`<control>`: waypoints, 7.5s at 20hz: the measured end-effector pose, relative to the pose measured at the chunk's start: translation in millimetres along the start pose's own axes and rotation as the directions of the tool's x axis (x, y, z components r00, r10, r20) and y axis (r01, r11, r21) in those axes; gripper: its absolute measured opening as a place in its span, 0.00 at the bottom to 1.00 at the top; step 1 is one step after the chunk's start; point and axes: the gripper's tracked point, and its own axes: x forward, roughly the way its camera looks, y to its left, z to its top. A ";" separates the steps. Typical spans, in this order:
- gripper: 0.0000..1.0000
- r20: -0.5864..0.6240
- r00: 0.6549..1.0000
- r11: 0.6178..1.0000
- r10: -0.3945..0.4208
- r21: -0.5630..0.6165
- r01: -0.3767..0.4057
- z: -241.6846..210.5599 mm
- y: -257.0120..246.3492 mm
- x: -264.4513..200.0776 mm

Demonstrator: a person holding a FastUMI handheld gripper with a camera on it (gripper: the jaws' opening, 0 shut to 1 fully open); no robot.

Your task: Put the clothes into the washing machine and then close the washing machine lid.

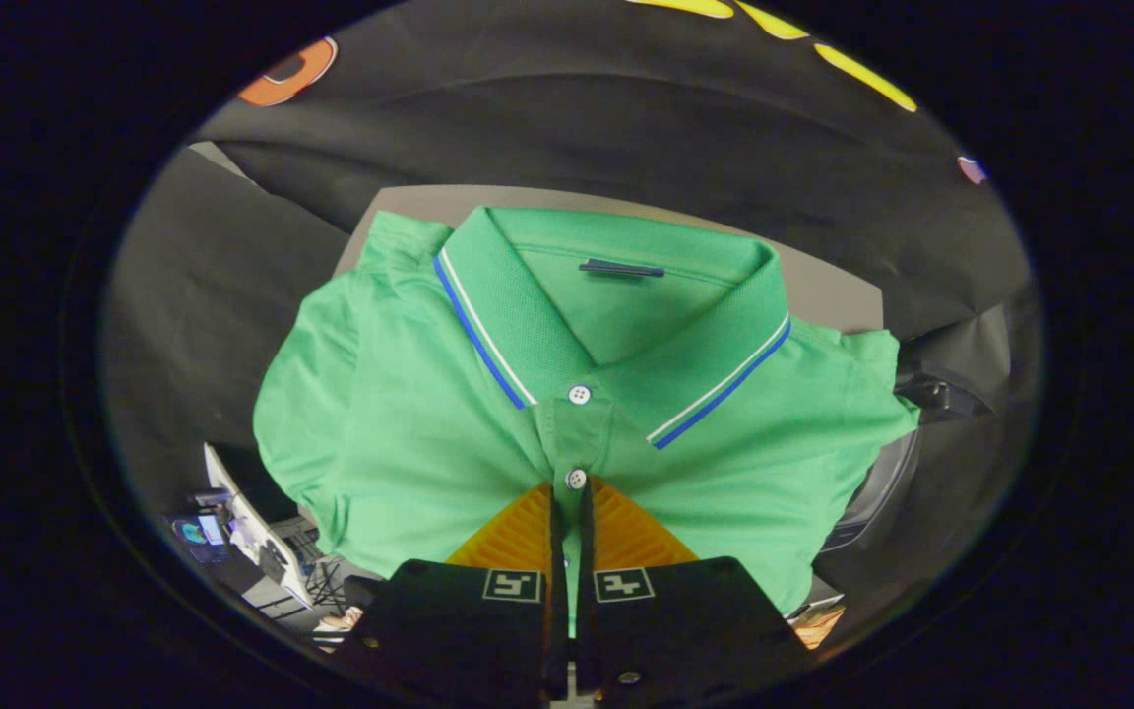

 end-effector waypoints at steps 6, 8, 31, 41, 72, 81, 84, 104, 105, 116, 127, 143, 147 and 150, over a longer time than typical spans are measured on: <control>0.06 0.039 0.995 0.995 0.097 0.010 -0.098 11.5 6.1 -43.1; 0.06 0.061 0.988 0.990 0.140 0.012 -0.141 22.5 3.2 -57.0; 0.06 0.378 0.882 0.959 0.281 -0.084 -0.270 64.4 -55.0 -281.5; 0.06 0.523 0.827 0.972 0.205 -0.007 -0.236 28.5 -118.3 -359.7; 0.06 0.366 0.921 0.971 0.135 0.139 -0.197 -27.5 -402.4 -125.5; 0.06 0.307 0.949 0.975 0.074 0.180 -0.134 -23.2 -450.3 -18.7; 0.06 0.301 0.952 0.971 0.063 0.201 -0.128 -24.1 -458.0 16.5; 0.12 0.332 0.939 0.972 -0.087 0.236 0.007 -44.8 -474.3 148.2; 0.14 0.342 0.936 0.969 -0.088 0.247 0.001 -46.1 -473.1 148.8; 0.47 0.576 0.804 0.964 -0.148 0.267 -0.014 -5.0 -468.8 52.6; 0.88 0.777 0.612 0.989 -0.147 0.095 0.117 106.2 -447.1 -40.9; 0.92 0.797 0.587 0.989 -0.141 0.142 0.045 173.4 -481.2 1.9; 0.94 0.805 0.570 0.985 -0.167 0.163 0.059 168.8 -477.8 -0.5; 0.93 0.816 0.551 0.984 -0.175 0.165 0.068 157.8 -474.6 -3.7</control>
